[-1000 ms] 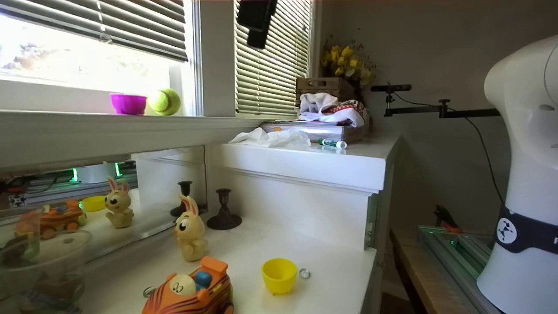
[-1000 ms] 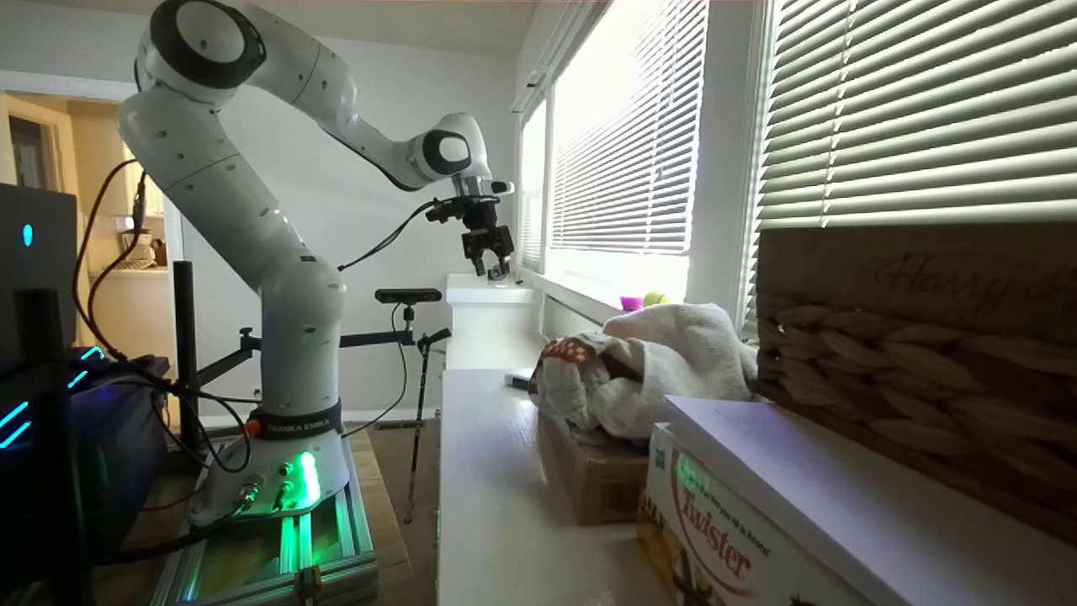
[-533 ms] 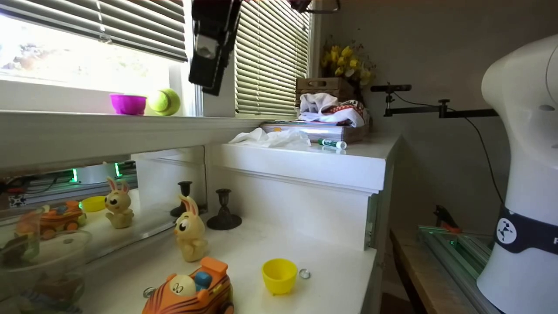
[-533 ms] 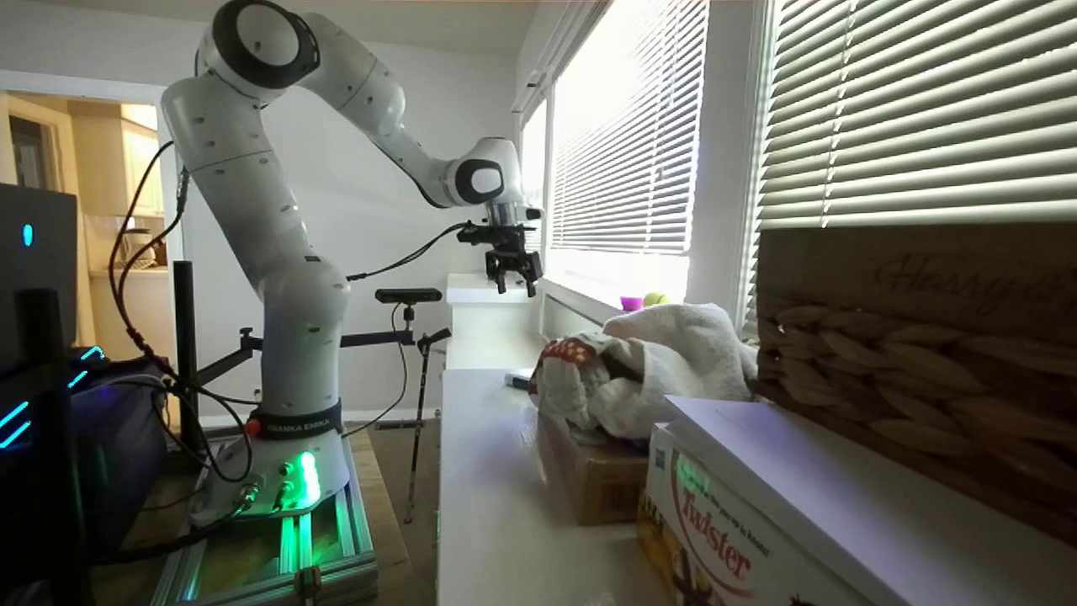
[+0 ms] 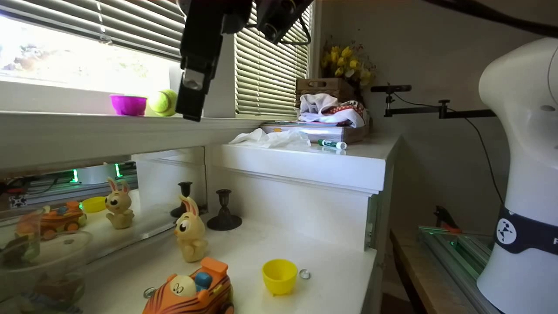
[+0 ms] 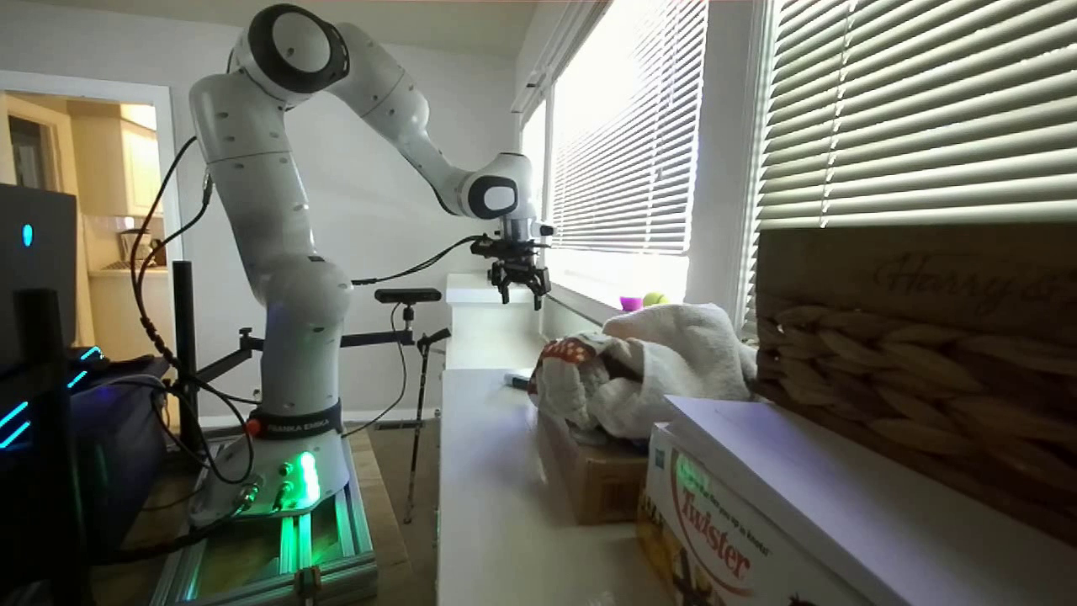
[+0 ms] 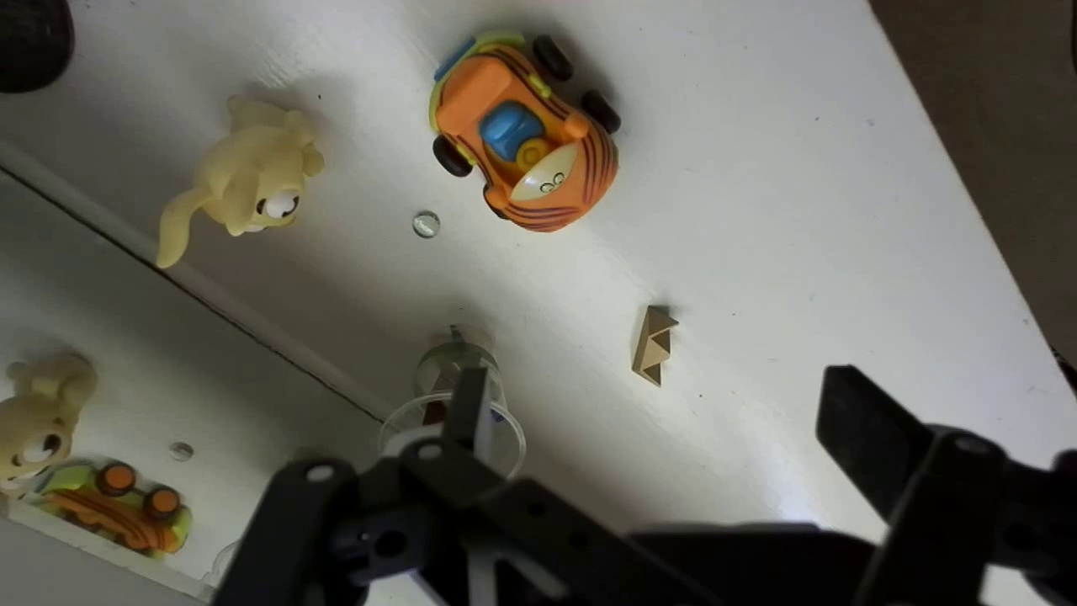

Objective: Move the clear cup to the top of the counter on the right.

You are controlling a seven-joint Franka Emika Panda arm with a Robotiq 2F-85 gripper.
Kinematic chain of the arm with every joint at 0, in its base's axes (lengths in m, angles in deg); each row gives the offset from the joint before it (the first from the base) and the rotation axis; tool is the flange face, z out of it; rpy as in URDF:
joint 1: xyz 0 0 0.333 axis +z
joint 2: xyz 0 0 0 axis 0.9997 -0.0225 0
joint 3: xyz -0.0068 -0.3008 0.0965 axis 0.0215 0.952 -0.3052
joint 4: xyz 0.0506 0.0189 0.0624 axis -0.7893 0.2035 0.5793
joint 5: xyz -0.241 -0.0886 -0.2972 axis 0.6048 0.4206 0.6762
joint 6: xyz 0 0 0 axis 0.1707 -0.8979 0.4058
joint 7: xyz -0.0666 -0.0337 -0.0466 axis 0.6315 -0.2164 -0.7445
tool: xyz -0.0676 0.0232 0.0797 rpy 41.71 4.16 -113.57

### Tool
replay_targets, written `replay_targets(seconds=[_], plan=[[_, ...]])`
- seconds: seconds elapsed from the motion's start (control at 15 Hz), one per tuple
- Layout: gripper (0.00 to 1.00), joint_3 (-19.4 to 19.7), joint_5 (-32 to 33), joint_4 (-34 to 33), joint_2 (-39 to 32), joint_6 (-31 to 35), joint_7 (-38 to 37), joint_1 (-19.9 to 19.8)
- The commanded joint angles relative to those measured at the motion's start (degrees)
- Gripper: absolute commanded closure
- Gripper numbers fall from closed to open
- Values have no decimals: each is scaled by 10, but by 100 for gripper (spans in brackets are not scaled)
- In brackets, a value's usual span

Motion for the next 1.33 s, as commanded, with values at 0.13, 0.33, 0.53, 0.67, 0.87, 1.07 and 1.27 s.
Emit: replay_targets(seconds=[0.13, 0.33, 0.53, 0.67, 0.87, 1.07, 1.27], plan=[[0, -9, 3, 4, 4, 22, -3, -11], [0, -1, -25, -1, -12, 68, 25, 2], [0, 9, -46, -11, -41, 103, 70, 18], [0, 19, -86, -20, -63, 112, 127, 34], [0, 18, -126, -37, -99, 111, 206, 36], [0, 5, -126, -60, -142, 107, 262, 19], [0, -10, -98, -84, -187, 113, 282, -2]])
